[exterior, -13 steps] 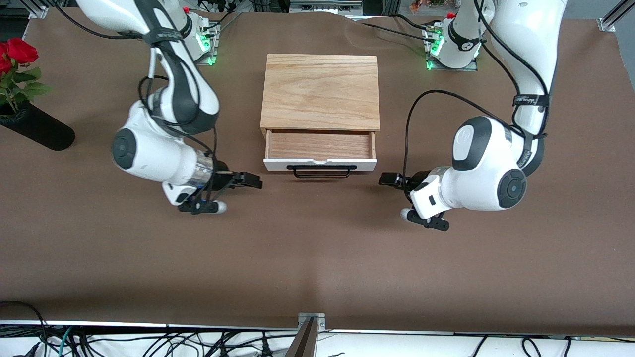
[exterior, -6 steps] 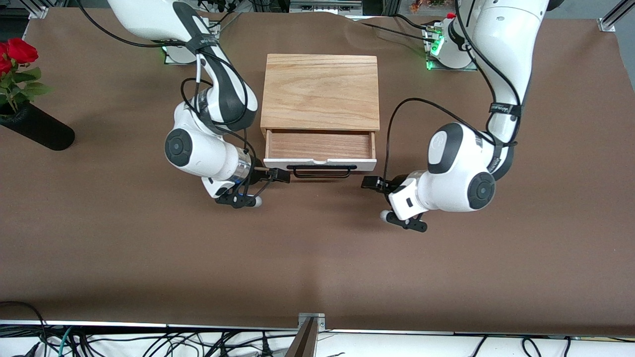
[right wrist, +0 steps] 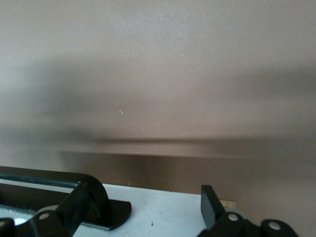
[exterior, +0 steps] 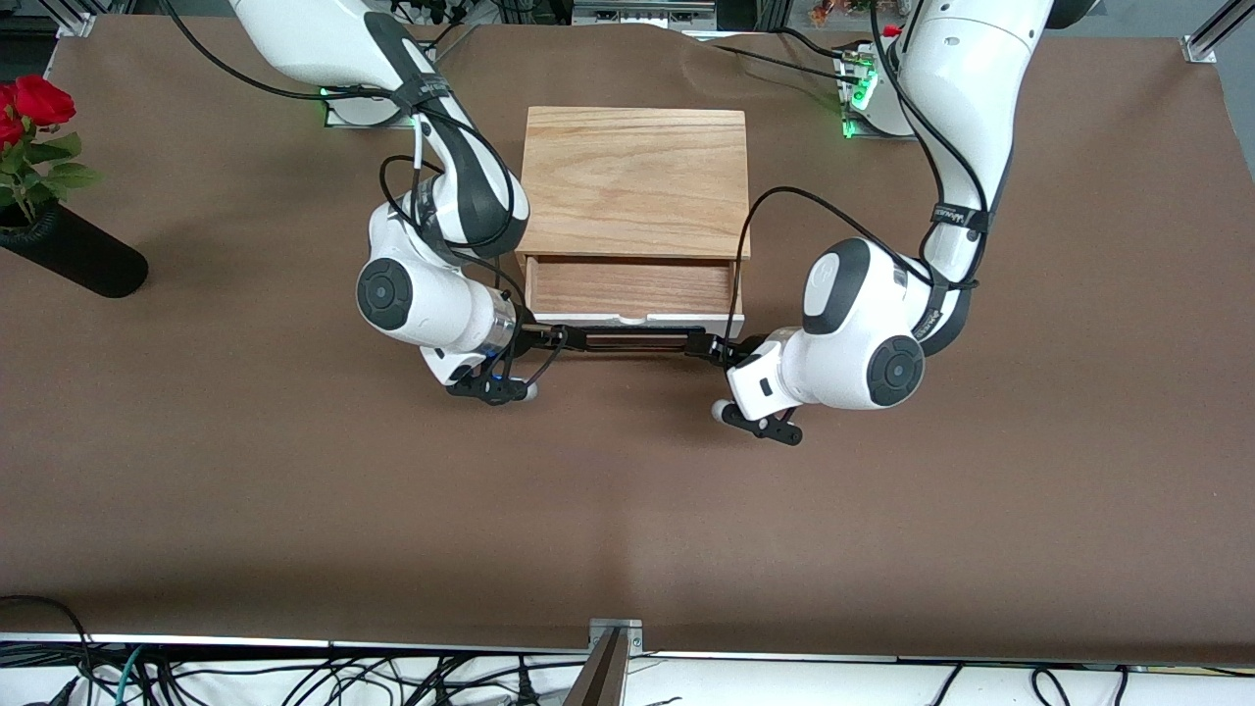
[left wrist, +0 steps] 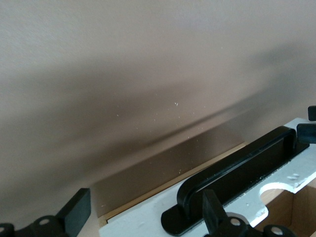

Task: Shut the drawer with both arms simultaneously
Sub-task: 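Push the white drawer front into the box with both grippers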

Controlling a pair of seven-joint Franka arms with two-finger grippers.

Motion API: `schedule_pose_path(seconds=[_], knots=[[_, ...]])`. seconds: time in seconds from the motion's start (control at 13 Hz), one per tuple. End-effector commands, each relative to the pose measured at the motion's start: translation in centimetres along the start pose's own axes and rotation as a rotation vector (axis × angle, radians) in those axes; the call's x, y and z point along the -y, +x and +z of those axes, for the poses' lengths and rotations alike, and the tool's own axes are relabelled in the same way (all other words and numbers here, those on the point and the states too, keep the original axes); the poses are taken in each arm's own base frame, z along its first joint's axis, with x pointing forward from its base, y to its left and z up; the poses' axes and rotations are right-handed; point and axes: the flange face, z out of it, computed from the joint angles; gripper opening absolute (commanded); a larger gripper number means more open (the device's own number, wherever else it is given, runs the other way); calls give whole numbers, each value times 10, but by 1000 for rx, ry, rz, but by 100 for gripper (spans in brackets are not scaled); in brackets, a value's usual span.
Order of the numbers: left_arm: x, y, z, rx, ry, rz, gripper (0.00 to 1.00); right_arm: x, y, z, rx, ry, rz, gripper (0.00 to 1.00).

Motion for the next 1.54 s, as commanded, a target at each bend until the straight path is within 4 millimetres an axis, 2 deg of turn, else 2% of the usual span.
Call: schedule_pose_path(seconds=[0.0,0.46,0.92,1.31,1.46], knots=[[-7,-8,12,57,-18,-4,100,1,-5,0,13,8,8,100],[-9,-21,21,170,-24,-2,100,-2,-20,-10,121,-37,-17,100],[-15,-43,39,344,-28,8,100,-10,-34,3,232,-82,-13,100],[-27,-54,72,438,-4,25,100,-26,-52,18,280,-107,6,100],[-31,-60,83,482,6,31,100,-32,-64,13,297,-113,7,100]])
